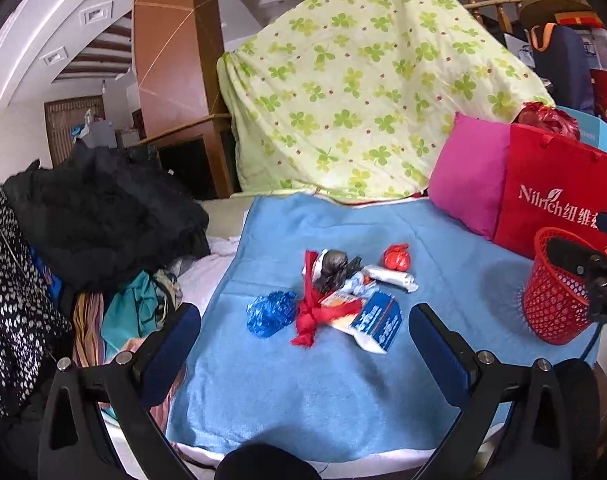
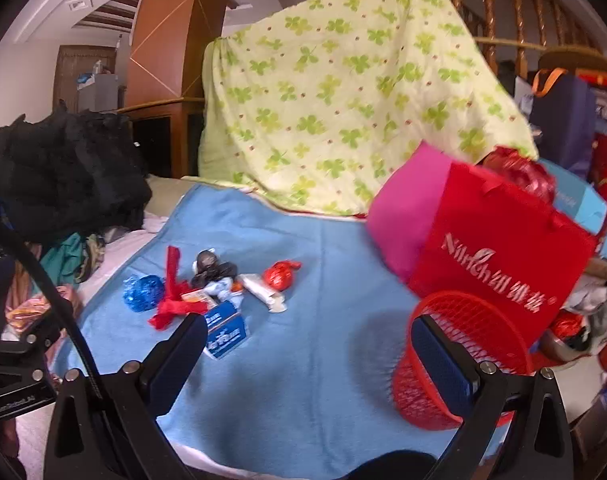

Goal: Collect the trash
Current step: 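Move both grippers toward the trash pile on the blue blanket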

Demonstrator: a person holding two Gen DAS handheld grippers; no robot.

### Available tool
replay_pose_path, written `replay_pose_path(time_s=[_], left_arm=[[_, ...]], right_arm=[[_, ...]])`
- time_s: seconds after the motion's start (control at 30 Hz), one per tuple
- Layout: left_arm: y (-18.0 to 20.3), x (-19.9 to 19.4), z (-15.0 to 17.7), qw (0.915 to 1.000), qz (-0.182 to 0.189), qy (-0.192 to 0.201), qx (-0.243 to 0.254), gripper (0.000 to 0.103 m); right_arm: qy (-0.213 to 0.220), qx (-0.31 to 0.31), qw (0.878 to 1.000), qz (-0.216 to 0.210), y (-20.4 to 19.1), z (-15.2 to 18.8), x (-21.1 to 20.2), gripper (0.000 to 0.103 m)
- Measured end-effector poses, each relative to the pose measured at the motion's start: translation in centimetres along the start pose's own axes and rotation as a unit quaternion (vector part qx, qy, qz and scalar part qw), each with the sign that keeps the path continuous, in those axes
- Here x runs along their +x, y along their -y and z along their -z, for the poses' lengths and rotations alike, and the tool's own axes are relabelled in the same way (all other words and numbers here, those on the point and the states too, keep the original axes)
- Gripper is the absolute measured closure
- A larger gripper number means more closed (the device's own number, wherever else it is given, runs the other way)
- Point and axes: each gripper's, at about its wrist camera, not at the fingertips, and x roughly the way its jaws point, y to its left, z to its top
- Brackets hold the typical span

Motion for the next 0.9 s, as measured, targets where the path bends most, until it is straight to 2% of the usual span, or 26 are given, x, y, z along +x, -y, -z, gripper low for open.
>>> replay_pose_path(time_s=[0.1, 0.17, 0.23, 0.37, 0.5, 0.57, 0.67, 0.73, 0.9], left_arm=[[-1.1, 1.6, 1.2, 0.9996, -0.016, -0.021, -0.005, 0.000], [-2.2, 3.2, 2.4, 0.9991, -0.022, -0.022, -0.028, 0.000], [-3.4, 5.1, 3.6, 0.9975, -0.037, -0.046, -0.040, 0.000], [-5.4, 7.8, 5.4, 0.9930, -0.054, -0.090, -0.054, 0.000], [-7.7, 10.4, 6.9, 0.9882, -0.068, -0.120, -0.067, 0.000], [-9.0, 11.8, 7.3, 0.9858, -0.070, -0.133, -0.075, 0.000], [-11.0, 14.6, 7.7, 0.9834, -0.058, -0.149, -0.086, 0.000], [-11.7, 15.8, 7.3, 0.9836, -0.046, -0.155, -0.080, 0.000], [-11.9, 20.4, 5.6, 0.9855, 0.009, -0.159, -0.060, 0.000]], right_arm=[[-0.018, 0.010, 0.999, -0.047, 0.0, 0.4, 1.5, 0.000], [-0.036, 0.015, 0.996, -0.084, -0.3, 0.7, 3.1, 0.000], [-0.061, 0.023, 0.990, -0.122, -0.8, 1.0, 5.2, 0.000], [-0.128, 0.055, 0.975, -0.176, -1.5, 2.0, 11.3, 0.001], [-0.184, 0.099, 0.956, -0.204, -1.7, 3.3, 16.8, 0.001], [-0.217, 0.124, 0.943, -0.219, -2.1, 4.0, 19.7, 0.001], [-0.256, 0.173, 0.920, -0.242, -2.8, 4.3, 23.0, 0.001], [-0.275, 0.195, 0.909, -0.245, -3.6, 4.2, 24.8, 0.001], [-0.302, 0.218, 0.898, -0.234, -5.8, 3.5, 28.1, 0.001]])
